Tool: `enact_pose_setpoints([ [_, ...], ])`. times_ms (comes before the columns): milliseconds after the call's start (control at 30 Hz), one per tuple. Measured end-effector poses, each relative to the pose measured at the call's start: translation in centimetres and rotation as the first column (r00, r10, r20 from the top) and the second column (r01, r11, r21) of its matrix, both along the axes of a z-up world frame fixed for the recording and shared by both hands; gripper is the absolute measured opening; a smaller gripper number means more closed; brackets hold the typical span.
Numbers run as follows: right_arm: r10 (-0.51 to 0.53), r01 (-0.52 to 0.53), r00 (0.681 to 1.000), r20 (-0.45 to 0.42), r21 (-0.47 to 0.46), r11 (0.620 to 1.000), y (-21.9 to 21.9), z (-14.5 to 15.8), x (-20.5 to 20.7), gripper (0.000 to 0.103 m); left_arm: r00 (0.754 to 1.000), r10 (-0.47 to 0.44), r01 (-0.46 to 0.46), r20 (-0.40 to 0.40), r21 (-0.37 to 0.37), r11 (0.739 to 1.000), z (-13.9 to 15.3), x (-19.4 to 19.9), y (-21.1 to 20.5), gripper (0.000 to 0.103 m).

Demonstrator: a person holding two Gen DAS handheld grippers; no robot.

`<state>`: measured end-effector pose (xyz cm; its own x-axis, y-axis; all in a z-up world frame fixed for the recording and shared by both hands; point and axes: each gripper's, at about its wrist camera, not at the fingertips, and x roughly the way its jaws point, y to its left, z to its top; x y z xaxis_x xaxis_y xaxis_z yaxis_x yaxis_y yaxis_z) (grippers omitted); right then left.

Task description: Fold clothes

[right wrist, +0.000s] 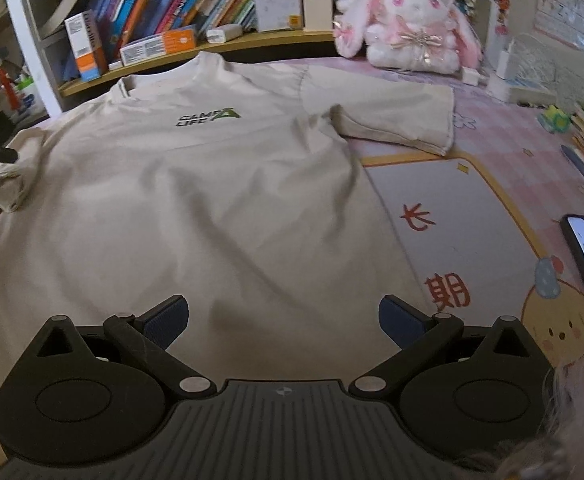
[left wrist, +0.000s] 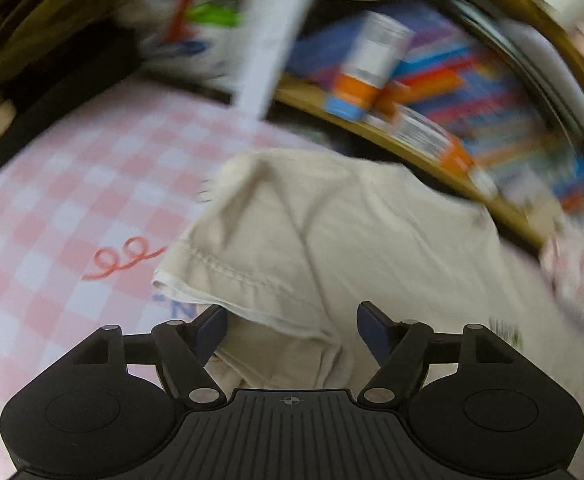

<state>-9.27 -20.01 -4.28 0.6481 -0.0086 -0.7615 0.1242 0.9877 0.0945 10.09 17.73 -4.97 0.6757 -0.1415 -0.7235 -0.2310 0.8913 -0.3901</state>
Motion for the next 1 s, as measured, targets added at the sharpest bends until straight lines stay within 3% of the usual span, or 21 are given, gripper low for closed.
enact_pose_setpoints([
  [100, -0.012, 0.012, 1.000, -0.005, -0.003, 1.000, -0.1, -0.1, -0.1, 0.102, 0.985, 0.164, -0.169, -0.047, -0.159, 0.973, -1.1, 1.3, 2.1, 0.069],
  [167, -0.023, 0.023, 1.000, -0.004, -0.007, 1.000, -0.1, 0.0, -0.2, 0.102, 0.967, 0.251, -0.253, -0.037, -0.182, 0.950, -0.5, 2.8, 2.1, 0.065],
  [200, -0.031, 0.031, 1.000, -0.006, -0.008, 0.999, -0.1, 0.0, -0.2, 0.102, 0.971, 0.237, -0.236, -0.010, -0.169, 0.957, 0.3, 3.7, 1.2, 0.064],
  [233, -0.039, 0.039, 0.999, -0.008, -0.010, 0.999, -0.2, 0.0, -0.3, 0.102, 0.986, 0.161, -0.154, 0.034, -0.152, 0.976, 1.4, 4.6, -0.3, 0.064],
  [267, -0.046, 0.046, 0.999, -0.010, -0.011, 0.999, -0.2, 0.0, -0.3, 0.102, 0.997, 0.026, -0.018, 0.078, -0.109, 0.994, 2.4, 5.2, -2.3, 0.065],
  [300, -0.051, 0.051, 0.999, -0.014, -0.012, 0.999, -0.2, 0.0, -0.3, 0.102, 0.987, -0.131, 0.134, 0.098, -0.028, 0.991, 3.1, 5.3, -4.7, 0.070],
  [333, -0.054, 0.054, 0.998, -0.016, -0.013, 0.998, -0.2, 0.0, -0.2, 0.102, 0.953, -0.285, 0.281, 0.105, 0.056, 0.958, 3.9, 5.5, -7.1, 0.071],
  [367, -0.056, 0.056, 0.998, -0.018, -0.014, 0.998, -0.1, 0.0, -0.2, 0.102, 0.919, -0.383, 0.371, 0.092, 0.123, 0.920, 4.2, 5.4, -8.6, 0.071],
  [433, -0.056, 0.055, 0.998, -0.019, -0.015, 0.998, 0.1, 0.0, 0.0, 0.102, 0.908, -0.418, 0.403, 0.036, 0.205, 0.892, 3.3, 4.7, -9.2, 0.070],
  [467, -0.051, 0.051, 0.999, -0.017, -0.015, 0.999, 0.2, 0.0, 0.0, 0.102, 0.911, -0.412, 0.399, 0.016, 0.211, 0.892, 2.8, 4.3, -8.9, 0.070],
  [533, -0.045, 0.045, 0.999, -0.011, -0.017, 0.999, 0.5, 0.1, -0.1, 0.102, 0.953, -0.301, 0.297, 0.021, 0.119, 0.948, 2.0, 3.3, -5.6, 0.070],
  [600, -0.049, 0.049, 0.999, -0.010, -0.017, 0.999, 0.5, 0.1, -0.2, 0.102, 0.984, -0.177, 0.175, 0.031, 0.068, 0.982, 1.6, 2.5, -2.6, 0.066],
  [667, -0.060, 0.060, 0.998, -0.021, -0.013, 0.998, 0.5, -0.2, -0.2, 0.102, 0.994, -0.103, 0.100, 0.034, 0.076, 0.992, 1.5, 2.0, -0.8, 0.064],
  [733, -0.071, 0.070, 0.997, -0.035, -0.010, 0.997, 0.5, -0.4, -0.3, 0.102, 0.992, -0.120, 0.116, 0.038, 0.102, 0.988, 1.8, 1.9, -0.8, 0.049],
  [800, -0.072, 0.072, 0.997, -0.036, -0.014, 0.997, 0.7, -0.3, -0.2, 0.102, 0.972, -0.232, 0.222, 0.042, 0.161, 0.962, 2.1, 1.0, -2.5, 0.043],
  [900, -0.063, 0.062, 0.998, -0.030, -0.019, 0.998, 1.2, -0.2, -0.3, 0.102, 0.924, -0.382, 0.366, -0.006, 0.303, 0.880, 1.7, 0.5, -5.7, 0.041],
  [933, -0.061, 0.060, 0.998, -0.030, -0.021, 0.998, 1.3, -0.2, -0.3, 0.102, 0.912, -0.407, 0.400, -0.050, 0.325, 0.857, 1.2, 0.6, -6.4, 0.037],
  [1000, -0.060, 0.059, 0.998, -0.028, -0.025, 0.998, 1.5, -0.1, -0.2, 0.102, 0.882, -0.454, 0.468, -0.122, 0.319, 0.824, 0.3, 0.3, -7.2, 0.038],
])
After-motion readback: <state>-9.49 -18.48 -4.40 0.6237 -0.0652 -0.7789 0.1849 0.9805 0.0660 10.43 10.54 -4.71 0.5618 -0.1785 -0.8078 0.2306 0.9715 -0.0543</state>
